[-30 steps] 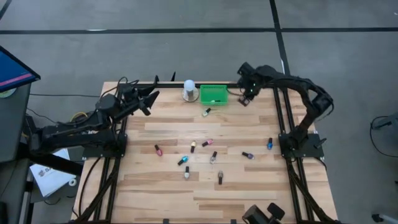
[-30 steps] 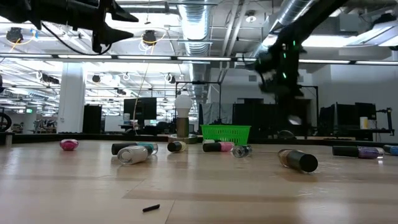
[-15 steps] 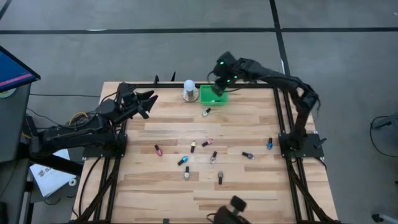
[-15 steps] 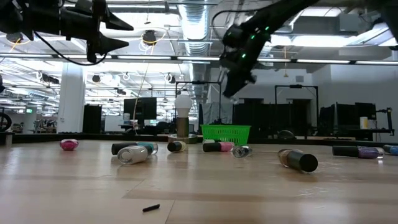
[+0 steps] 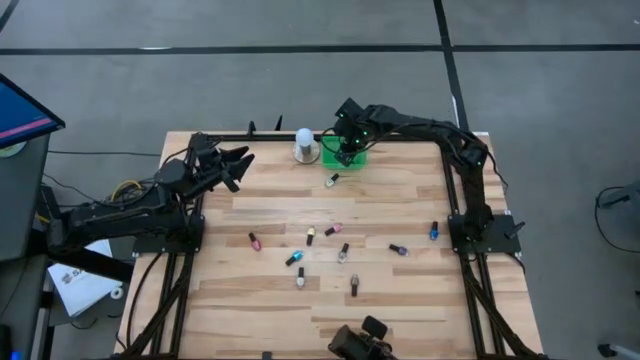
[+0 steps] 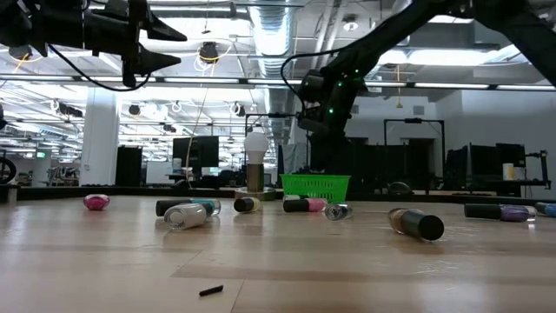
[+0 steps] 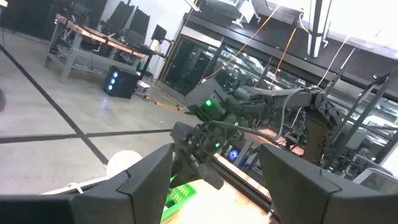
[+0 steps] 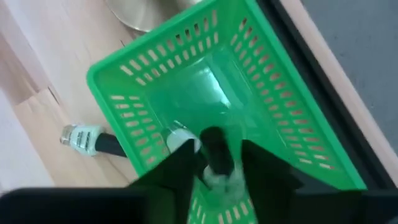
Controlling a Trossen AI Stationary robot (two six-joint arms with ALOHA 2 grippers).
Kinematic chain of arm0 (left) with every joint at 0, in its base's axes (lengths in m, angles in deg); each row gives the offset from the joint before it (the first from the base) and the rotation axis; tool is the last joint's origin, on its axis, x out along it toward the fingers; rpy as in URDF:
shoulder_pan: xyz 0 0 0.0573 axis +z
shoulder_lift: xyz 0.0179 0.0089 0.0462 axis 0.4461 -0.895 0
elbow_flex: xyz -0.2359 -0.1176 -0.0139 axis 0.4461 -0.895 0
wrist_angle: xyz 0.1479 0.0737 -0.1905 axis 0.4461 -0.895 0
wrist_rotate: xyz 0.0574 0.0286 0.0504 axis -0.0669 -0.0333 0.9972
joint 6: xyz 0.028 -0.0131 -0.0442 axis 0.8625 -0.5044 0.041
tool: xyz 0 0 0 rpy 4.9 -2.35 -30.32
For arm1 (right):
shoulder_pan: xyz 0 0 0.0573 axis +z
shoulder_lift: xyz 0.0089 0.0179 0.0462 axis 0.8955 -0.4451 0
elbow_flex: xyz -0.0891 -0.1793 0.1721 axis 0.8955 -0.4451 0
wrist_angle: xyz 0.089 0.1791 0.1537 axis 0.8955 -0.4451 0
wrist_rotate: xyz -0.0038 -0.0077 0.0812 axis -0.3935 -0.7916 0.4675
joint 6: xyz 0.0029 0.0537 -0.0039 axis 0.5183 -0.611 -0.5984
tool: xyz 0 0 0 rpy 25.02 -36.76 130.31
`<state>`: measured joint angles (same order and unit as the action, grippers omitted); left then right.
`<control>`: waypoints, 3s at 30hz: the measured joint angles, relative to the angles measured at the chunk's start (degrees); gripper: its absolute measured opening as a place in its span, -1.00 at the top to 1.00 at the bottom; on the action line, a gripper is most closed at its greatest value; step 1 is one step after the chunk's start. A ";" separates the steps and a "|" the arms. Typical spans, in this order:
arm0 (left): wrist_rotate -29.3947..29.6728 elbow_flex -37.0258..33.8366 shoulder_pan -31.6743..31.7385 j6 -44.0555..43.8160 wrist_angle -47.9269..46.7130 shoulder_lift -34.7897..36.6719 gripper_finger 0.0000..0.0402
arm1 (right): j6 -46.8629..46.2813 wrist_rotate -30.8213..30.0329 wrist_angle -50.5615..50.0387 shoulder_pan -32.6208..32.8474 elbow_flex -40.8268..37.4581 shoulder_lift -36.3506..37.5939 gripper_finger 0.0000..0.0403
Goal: Pick & Place Nail Polish
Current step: Put the transparent nail polish bottle into the green basket, then put the blue nail polish bottle into the green basket
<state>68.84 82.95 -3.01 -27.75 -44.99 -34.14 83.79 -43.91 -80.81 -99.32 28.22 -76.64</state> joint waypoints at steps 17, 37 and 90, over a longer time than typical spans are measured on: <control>-1.40 0.00 0.00 -2.10 0.00 0.00 -0.19 | -26.20 -0.35 -22.55 2.41 -18.17 27.92 -0.30; -1.38 0.02 0.00 -5.38 0.00 0.00 -0.19 | -71.54 -0.52 -15.73 21.06 -57.52 45.32 -0.30; -1.49 0.02 -0.15 -3.98 -0.17 -0.02 -0.19 | -53.50 -3.08 1.08 18.42 -47.91 38.63 0.76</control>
<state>67.35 82.97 -3.16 -31.73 -45.17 -34.16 30.29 -46.99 -79.73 -80.90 -19.70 -38.00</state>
